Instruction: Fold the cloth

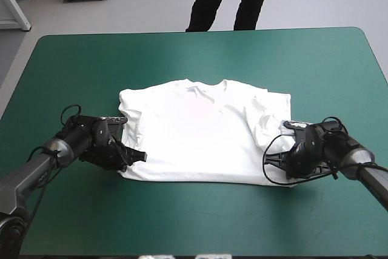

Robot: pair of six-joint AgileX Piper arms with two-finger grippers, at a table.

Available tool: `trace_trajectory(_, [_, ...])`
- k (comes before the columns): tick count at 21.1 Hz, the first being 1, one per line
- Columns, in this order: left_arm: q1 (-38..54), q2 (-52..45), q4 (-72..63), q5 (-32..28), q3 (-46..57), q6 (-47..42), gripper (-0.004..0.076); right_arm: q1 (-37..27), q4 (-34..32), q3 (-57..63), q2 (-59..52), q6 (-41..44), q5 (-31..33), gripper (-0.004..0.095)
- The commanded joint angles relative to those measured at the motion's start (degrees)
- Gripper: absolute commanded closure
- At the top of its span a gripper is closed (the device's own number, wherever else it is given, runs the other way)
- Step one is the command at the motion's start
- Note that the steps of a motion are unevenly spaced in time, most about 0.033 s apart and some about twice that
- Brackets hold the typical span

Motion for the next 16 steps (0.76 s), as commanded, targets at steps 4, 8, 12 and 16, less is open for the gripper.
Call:
trace_trajectory(4, [-0.1,-3.3,4.8,6.2,-12.2,-0.2,0.0733,0.1,-5.6,-12.4,-5.6,-0.4,4.0,0.0925])
trace_trajectory(8, [-0.1,-2.7,9.5,5.3,-21.7,-1.1,0.0733,-0.2,-8.4,-19.8,-5.3,-0.3,1.5,0.0925])
trace_trajectory(12, [0.0,1.2,10.0,4.9,-28.5,-1.4,0.0733,-4.0,-7.9,-25.9,-0.8,-2.0,1.5,0.0925])
trace_trajectory(16, [0.0,4.8,10.0,3.1,-32.3,-1.4,0.0733,-5.8,-5.8,-30.0,2.9,-5.3,1.1,0.0925])
